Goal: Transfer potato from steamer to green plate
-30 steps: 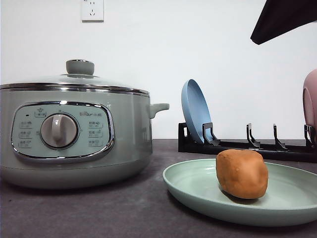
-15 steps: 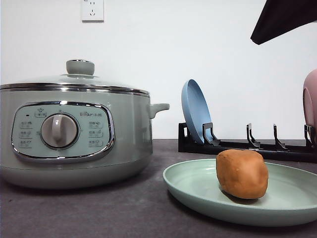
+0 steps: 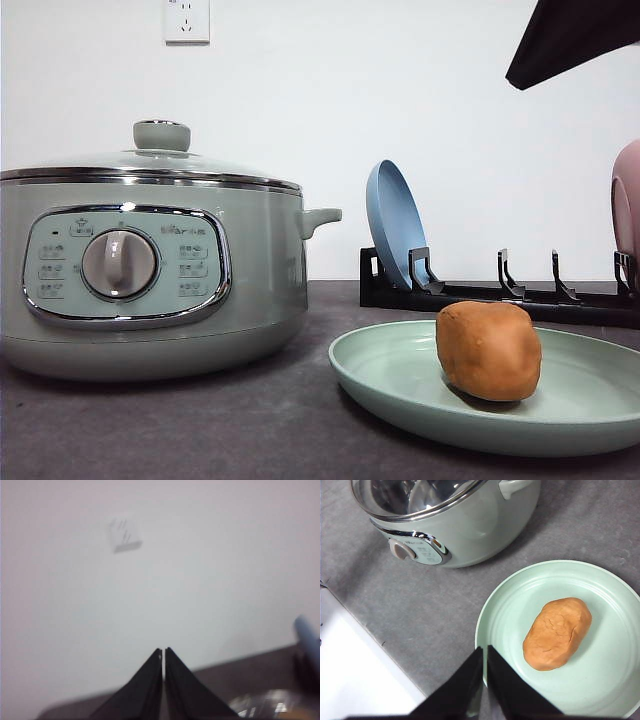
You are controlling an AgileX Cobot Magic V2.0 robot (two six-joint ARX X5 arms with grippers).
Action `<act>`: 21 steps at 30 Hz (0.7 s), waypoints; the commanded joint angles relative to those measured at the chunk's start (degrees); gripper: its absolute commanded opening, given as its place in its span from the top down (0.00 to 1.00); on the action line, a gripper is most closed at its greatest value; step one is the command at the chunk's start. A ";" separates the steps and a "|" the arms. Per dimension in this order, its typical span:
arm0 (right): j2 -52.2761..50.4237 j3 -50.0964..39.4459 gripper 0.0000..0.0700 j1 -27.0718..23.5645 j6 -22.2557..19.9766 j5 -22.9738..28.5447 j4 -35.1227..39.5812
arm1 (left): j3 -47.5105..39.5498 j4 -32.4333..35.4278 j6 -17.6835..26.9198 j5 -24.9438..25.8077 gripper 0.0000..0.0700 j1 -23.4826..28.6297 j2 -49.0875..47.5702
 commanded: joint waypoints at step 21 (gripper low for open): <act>0.17 1.01 1.00 0.31 -0.72 -0.02 0.52 | -30.50 0.64 -1.29 -8.19 1.00 0.96 -18.99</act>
